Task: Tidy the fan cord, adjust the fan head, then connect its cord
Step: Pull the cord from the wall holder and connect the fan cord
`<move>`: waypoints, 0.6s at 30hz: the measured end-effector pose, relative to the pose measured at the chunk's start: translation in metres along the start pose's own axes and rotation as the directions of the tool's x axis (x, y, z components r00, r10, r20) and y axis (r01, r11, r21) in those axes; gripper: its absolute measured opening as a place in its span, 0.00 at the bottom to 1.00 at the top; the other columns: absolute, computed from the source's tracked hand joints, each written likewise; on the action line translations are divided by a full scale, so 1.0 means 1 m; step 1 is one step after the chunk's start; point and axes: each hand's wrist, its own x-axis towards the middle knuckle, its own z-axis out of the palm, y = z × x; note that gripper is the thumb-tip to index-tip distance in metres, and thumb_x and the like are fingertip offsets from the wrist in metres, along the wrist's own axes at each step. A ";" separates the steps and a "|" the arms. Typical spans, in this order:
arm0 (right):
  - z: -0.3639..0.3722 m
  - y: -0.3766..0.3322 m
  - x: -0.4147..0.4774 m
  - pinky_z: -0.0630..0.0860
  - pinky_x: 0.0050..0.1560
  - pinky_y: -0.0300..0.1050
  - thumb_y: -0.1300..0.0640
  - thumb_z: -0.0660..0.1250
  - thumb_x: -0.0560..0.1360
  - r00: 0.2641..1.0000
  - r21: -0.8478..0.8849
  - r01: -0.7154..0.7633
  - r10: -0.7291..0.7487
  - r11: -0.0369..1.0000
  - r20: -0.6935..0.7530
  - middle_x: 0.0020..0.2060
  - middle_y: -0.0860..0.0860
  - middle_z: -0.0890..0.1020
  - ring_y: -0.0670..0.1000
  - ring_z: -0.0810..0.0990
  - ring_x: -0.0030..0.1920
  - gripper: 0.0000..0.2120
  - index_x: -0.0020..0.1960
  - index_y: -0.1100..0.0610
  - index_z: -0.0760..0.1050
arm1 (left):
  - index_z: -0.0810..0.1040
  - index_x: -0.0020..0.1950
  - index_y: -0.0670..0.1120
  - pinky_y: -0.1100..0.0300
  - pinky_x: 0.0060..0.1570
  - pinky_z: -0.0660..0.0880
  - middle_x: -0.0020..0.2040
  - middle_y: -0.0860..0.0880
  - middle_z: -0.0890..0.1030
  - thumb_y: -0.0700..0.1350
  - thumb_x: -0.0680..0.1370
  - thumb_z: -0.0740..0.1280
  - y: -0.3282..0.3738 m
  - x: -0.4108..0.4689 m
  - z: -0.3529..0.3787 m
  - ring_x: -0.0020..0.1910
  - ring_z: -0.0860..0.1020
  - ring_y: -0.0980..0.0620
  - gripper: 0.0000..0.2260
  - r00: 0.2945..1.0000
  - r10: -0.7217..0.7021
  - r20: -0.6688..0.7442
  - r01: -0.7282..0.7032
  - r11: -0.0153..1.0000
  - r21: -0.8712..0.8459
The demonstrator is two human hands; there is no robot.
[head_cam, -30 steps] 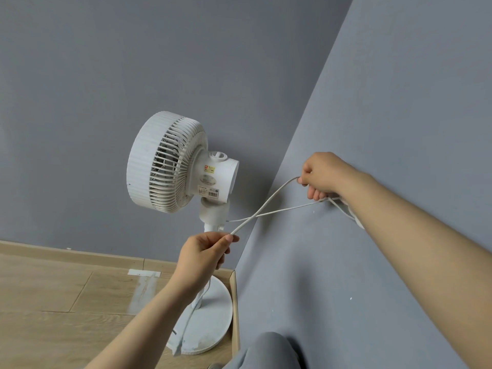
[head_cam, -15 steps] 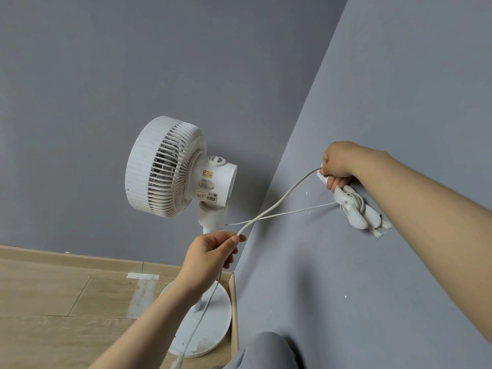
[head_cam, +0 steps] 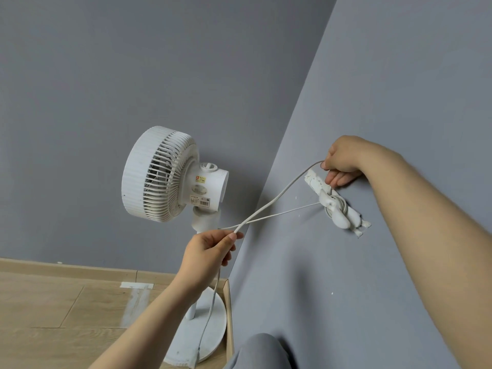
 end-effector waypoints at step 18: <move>0.054 0.060 -0.094 0.72 0.34 0.41 0.62 0.63 0.75 0.874 0.223 0.313 -0.188 0.923 -0.449 0.37 0.52 0.81 0.56 0.80 0.41 0.06 0.42 0.54 0.76 | 0.85 0.44 0.45 0.66 0.32 0.70 0.32 0.50 0.77 0.39 0.78 0.65 -0.003 -0.010 -0.005 0.28 0.71 0.56 0.09 0.996 -0.009 -0.093 0.015 0.998 0.061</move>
